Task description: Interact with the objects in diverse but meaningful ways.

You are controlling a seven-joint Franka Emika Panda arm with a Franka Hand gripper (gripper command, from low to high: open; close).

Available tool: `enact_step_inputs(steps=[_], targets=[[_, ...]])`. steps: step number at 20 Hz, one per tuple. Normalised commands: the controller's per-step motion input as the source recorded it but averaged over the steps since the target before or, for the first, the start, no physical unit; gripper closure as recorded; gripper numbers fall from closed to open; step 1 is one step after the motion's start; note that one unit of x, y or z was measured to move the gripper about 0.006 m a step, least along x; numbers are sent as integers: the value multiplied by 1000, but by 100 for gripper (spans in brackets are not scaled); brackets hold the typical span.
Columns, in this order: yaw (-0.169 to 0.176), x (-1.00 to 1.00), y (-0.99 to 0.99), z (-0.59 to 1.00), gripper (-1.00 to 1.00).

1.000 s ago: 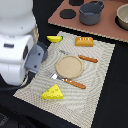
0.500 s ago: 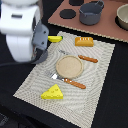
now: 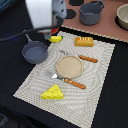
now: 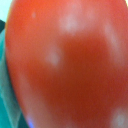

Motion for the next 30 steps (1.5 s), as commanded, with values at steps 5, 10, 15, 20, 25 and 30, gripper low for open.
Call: enact_step_inputs(steps=[5,10,15,20,25,30], targets=[[5,751,698,309,100],[31,425,783,73,100],[36,365,835,9,100],[13,418,787,-22,100],[0,647,768,2,100],[0,679,746,0,100]])
